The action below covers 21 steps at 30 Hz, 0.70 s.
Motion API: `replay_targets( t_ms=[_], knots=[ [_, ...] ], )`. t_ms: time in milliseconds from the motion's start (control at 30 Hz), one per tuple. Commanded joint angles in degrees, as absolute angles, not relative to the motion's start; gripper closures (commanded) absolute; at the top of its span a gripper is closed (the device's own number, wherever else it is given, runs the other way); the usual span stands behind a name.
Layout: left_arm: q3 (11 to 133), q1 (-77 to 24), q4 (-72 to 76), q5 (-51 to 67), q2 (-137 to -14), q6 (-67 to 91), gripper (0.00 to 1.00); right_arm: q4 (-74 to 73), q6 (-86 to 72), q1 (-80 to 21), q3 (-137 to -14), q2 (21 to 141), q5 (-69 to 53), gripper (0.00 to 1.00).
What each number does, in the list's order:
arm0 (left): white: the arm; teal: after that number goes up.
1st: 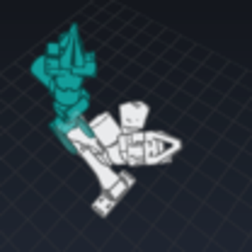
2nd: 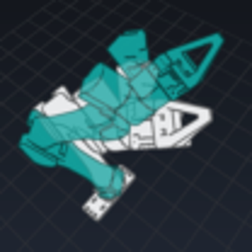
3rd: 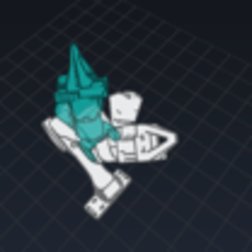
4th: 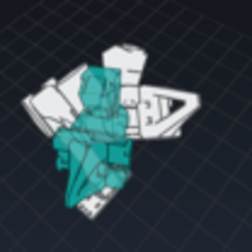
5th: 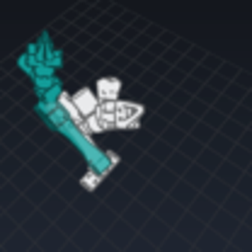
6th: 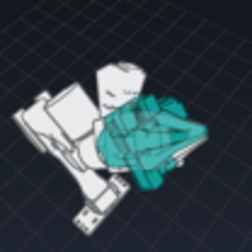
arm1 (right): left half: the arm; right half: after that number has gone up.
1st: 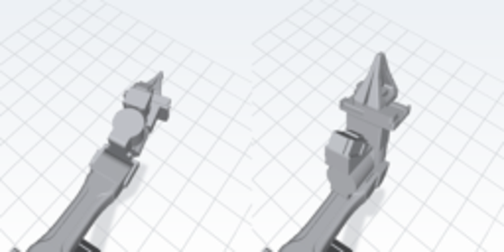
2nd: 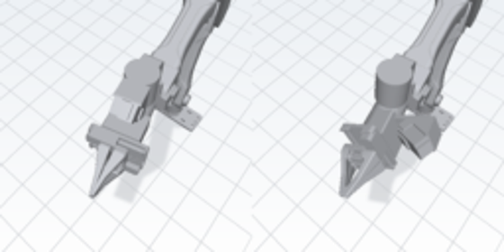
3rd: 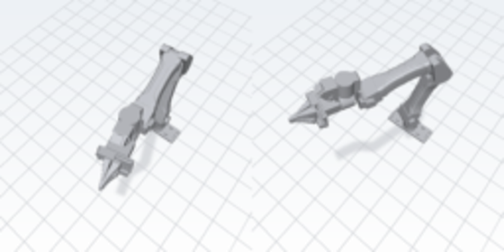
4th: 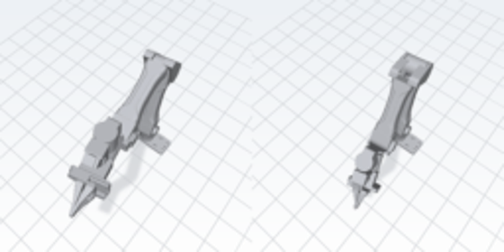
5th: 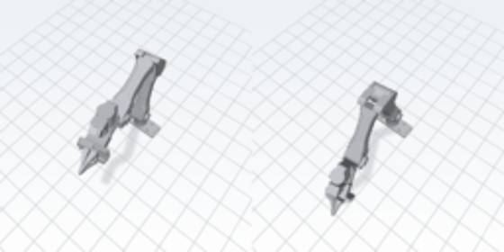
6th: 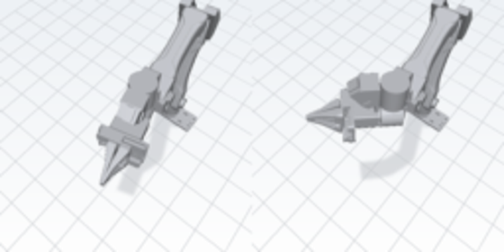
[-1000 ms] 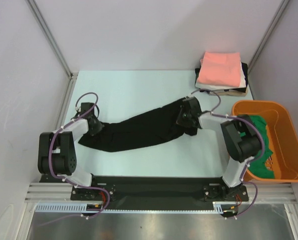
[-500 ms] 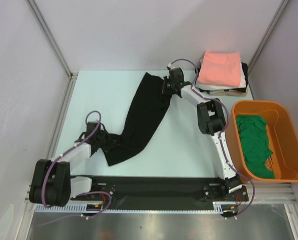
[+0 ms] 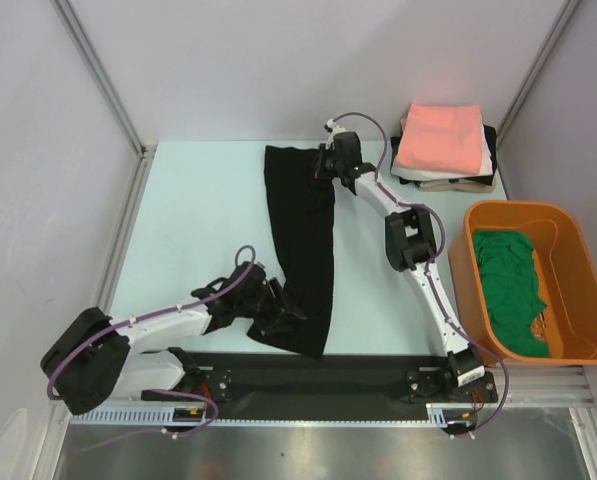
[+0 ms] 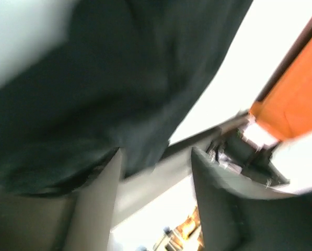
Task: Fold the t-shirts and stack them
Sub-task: Fold the tshirt
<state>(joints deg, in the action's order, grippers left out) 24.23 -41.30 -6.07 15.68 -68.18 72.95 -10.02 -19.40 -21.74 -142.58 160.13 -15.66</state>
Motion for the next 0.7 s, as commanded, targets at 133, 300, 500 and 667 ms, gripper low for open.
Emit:
replay_targets(
  t_ms=[133,300,500,667],
  knots=[
    [30.7,-54.7,-13.4,15.5,-63.0,85.2,0.16,1.8,-16.6,-21.4,-146.8,162.2,-7.9,1.00],
    [33.3,-56.0,-19.6,11.9,-55.2,84.5,0.09,6.4,-12.6,-22.1,-146.4,161.9,-8.6,0.81],
    [43.8,-46.5,-30.6,0.5,-52.7,63.8,0.00,4.6,-11.6,-23.2,-143.7,154.4,-10.3,0.10],
    [52.4,-35.8,-31.7,-2.0,-58.9,48.4,0.01,3.0,-10.1,-23.7,-131.4,138.3,-6.7,0.00]
  ],
)
